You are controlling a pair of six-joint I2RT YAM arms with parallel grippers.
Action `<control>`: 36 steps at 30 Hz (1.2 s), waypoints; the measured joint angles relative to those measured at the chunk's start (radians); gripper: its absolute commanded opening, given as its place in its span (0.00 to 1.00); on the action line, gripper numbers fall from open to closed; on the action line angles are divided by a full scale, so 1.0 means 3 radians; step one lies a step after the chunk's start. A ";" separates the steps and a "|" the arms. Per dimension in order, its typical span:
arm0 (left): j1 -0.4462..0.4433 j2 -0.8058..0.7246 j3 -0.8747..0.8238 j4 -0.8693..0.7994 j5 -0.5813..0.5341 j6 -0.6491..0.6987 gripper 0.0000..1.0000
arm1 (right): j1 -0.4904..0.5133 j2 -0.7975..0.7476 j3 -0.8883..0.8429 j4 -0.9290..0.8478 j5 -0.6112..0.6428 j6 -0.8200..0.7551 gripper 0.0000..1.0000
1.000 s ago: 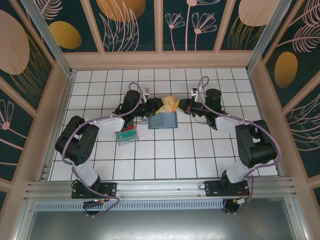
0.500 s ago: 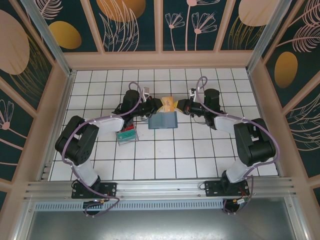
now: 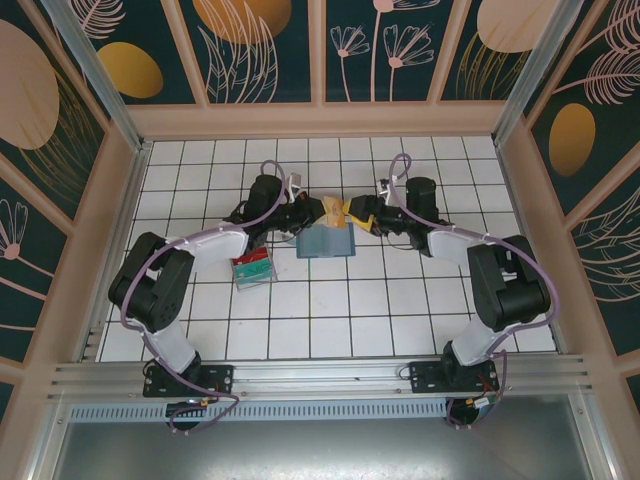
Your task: Take the credit cards out of the card holder
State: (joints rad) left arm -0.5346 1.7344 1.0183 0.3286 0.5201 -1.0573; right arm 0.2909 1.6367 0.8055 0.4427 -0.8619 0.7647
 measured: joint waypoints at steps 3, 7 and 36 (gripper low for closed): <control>0.0000 -0.0103 0.0200 -0.0484 -0.0142 0.0362 0.00 | -0.0013 -0.0113 0.0000 -0.0137 0.0079 -0.0103 0.87; 0.0000 -0.0272 0.0404 -0.1097 -0.0430 0.0871 0.00 | -0.0013 -0.0291 0.0018 -0.0317 0.0170 -0.0252 0.97; 0.0010 -0.1957 -0.0590 -0.2373 -0.2280 0.5329 0.00 | 0.0383 -0.1553 -0.0624 -0.0018 0.1226 -0.1364 0.99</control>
State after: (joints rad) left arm -0.5316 1.1473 0.8413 -0.3832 -0.1638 0.5415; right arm 0.4057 1.1709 0.6182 0.4374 -0.4942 0.3553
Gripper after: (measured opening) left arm 0.060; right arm 0.988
